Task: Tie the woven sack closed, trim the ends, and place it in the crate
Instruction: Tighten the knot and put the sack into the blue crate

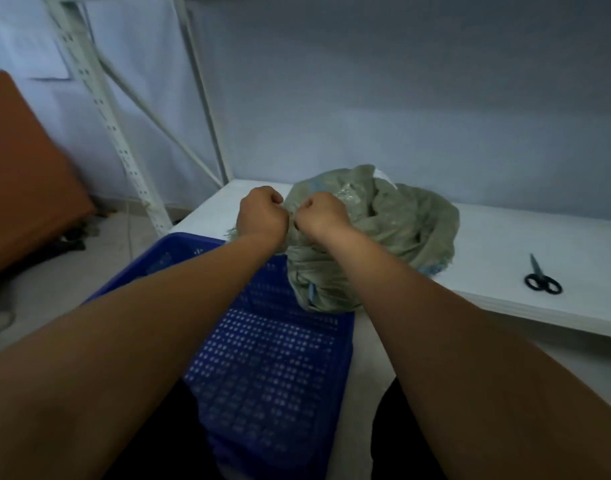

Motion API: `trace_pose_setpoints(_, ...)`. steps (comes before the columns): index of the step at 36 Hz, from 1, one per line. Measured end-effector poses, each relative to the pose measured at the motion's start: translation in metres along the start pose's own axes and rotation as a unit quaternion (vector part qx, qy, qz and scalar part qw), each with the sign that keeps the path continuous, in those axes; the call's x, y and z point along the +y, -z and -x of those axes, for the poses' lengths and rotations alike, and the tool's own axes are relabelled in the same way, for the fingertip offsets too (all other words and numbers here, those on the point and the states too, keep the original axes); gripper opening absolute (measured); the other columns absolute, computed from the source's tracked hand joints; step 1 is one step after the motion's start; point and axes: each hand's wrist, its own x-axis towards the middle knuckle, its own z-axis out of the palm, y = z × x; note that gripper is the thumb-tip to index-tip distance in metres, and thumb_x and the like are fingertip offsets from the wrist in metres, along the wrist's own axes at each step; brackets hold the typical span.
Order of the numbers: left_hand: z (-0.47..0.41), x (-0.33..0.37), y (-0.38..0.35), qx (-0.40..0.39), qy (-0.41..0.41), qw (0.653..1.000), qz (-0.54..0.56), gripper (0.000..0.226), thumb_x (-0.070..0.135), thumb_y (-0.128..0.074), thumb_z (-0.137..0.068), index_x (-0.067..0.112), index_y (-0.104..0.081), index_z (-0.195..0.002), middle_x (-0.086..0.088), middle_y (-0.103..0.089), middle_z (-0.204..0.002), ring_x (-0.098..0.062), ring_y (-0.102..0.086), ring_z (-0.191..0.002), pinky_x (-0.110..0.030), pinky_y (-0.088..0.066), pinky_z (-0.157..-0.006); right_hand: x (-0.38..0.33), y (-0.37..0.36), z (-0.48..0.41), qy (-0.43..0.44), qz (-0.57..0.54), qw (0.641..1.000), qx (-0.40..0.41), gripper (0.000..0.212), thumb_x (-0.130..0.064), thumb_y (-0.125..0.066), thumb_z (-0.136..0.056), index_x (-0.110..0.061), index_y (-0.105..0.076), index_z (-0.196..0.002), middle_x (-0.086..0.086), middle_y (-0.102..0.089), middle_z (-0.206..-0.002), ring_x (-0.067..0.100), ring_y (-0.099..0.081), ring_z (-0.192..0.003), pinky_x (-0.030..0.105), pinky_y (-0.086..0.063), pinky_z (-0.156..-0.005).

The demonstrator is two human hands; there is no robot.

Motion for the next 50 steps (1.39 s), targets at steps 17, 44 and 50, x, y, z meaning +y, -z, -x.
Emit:
trace_pose_setpoints(17, -0.010, -0.049, -0.005, -0.178, 0.086, 0.976, -0.094, 0.014, 0.010, -0.060, -0.091, 0.009, -0.061, -0.077, -0.010, -0.063, -0.088, -0.027, -0.061, -0.084, -0.034, -0.049, -0.070, 0.011, -0.076, -0.025, 0.027, 0.181, 0.981, -0.064, 0.041, -0.031, -0.060, -0.089, -0.014, -0.061, -0.126, 0.012, -0.064, -0.128, 0.033, -0.058, -0.120, 0.037, -0.047, -0.100)
trace_pose_setpoints(44, -0.019, -0.044, -0.039, -0.395, 0.374, 0.830, 0.120, 0.045, 0.038, -0.046, -0.100, -0.002, -0.061, -0.115, -0.018, -0.066, -0.100, -0.031, -0.065, -0.088, -0.044, -0.055, -0.074, 0.022, -0.063, -0.053, 0.063, 0.030, 0.994, 0.079, 0.020, -0.025, -0.059, -0.096, -0.009, -0.064, -0.105, 0.012, -0.068, -0.112, 0.029, -0.064, -0.103, 0.036, -0.052, -0.085)
trace_pose_setpoints(50, -0.016, -0.026, -0.024, -0.483, 0.445, 0.680, 0.324, 0.087, 0.075, -0.033, -0.090, -0.003, -0.066, -0.111, -0.030, -0.071, -0.099, -0.046, -0.065, -0.095, -0.059, -0.052, -0.073, 0.013, -0.048, -0.051, 0.087, -0.165, 0.980, 0.070, 0.018, -0.019, -0.063, -0.096, -0.003, -0.068, -0.102, 0.001, -0.064, -0.091, 0.013, -0.057, -0.081, 0.023, -0.040, -0.065)
